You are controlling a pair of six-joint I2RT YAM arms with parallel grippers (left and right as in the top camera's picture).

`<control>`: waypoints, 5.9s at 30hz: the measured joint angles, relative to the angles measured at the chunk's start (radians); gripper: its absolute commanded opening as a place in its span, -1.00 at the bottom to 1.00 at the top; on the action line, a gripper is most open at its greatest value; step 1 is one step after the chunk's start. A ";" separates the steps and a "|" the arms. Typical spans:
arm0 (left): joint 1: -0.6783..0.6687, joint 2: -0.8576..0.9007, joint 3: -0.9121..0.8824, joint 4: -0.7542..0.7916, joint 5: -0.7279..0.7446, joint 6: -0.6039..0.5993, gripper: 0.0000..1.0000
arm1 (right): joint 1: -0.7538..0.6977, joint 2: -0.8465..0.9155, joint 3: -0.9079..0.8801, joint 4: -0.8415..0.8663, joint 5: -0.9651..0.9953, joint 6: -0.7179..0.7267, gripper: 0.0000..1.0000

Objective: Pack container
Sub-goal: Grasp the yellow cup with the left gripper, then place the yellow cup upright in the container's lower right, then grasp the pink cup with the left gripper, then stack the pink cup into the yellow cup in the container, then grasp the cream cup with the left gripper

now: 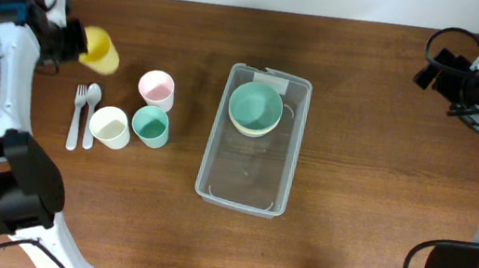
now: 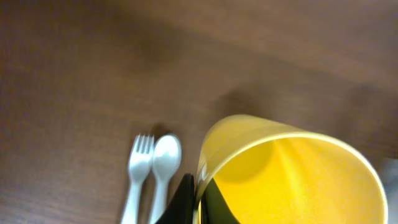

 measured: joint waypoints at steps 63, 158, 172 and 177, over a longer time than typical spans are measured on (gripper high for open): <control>-0.566 0.134 0.542 -0.537 -0.206 0.075 0.74 | 0.000 0.000 0.000 0.000 0.000 0.000 0.97; -0.251 -0.201 0.253 -0.569 -0.350 -0.061 0.22 | 0.000 0.000 0.000 0.000 0.000 0.008 0.98; -0.103 -0.061 -0.278 -0.189 -0.143 -0.021 0.18 | 0.000 0.000 0.000 0.000 0.000 0.008 0.98; -0.103 0.009 -0.326 -0.165 -0.129 -0.002 -0.09 | 0.000 0.000 0.000 0.000 0.000 0.009 0.98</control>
